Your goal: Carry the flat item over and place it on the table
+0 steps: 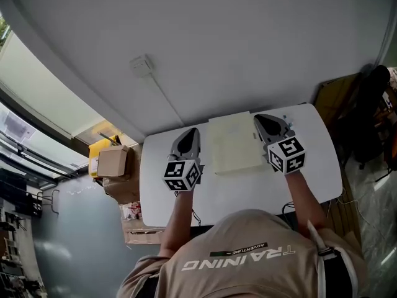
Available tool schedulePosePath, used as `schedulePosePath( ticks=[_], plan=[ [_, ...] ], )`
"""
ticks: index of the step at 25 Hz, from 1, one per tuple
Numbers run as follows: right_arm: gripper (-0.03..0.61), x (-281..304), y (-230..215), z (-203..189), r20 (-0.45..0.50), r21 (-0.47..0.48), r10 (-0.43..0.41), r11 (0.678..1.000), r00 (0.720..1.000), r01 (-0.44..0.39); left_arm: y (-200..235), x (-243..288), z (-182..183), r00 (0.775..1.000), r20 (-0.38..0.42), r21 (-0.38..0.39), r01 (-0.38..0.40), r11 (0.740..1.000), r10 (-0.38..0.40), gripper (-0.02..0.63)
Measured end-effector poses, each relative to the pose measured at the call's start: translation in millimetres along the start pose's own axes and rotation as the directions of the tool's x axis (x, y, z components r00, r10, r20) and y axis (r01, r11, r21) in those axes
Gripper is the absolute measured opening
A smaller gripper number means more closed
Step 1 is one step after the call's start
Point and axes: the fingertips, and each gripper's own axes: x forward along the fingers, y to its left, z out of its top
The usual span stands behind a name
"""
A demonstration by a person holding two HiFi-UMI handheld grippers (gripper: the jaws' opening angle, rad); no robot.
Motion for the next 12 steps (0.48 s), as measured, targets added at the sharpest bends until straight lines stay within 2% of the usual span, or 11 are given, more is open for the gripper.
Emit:
schedulePosePath(
  ticks=[7, 12],
  plan=[
    [0.006, 4.9, 10.5, -2.9, -0.015, -0.006, 0.029, 1.0, 0.999, -0.029, 7.7, -11.0, 1.3, 1.0, -0.004, 0.015, -0.015, 1.0, 0.015, 0.006],
    [0.006, 9.1, 18.2, 2.3, -0.015, -0.055, 0.042, 0.998, 0.999, -0.043, 15.9, -12.8, 10.7, 1.0, 0.021, 0.029, -0.021, 0.999, 0.02, 0.006]
  ],
)
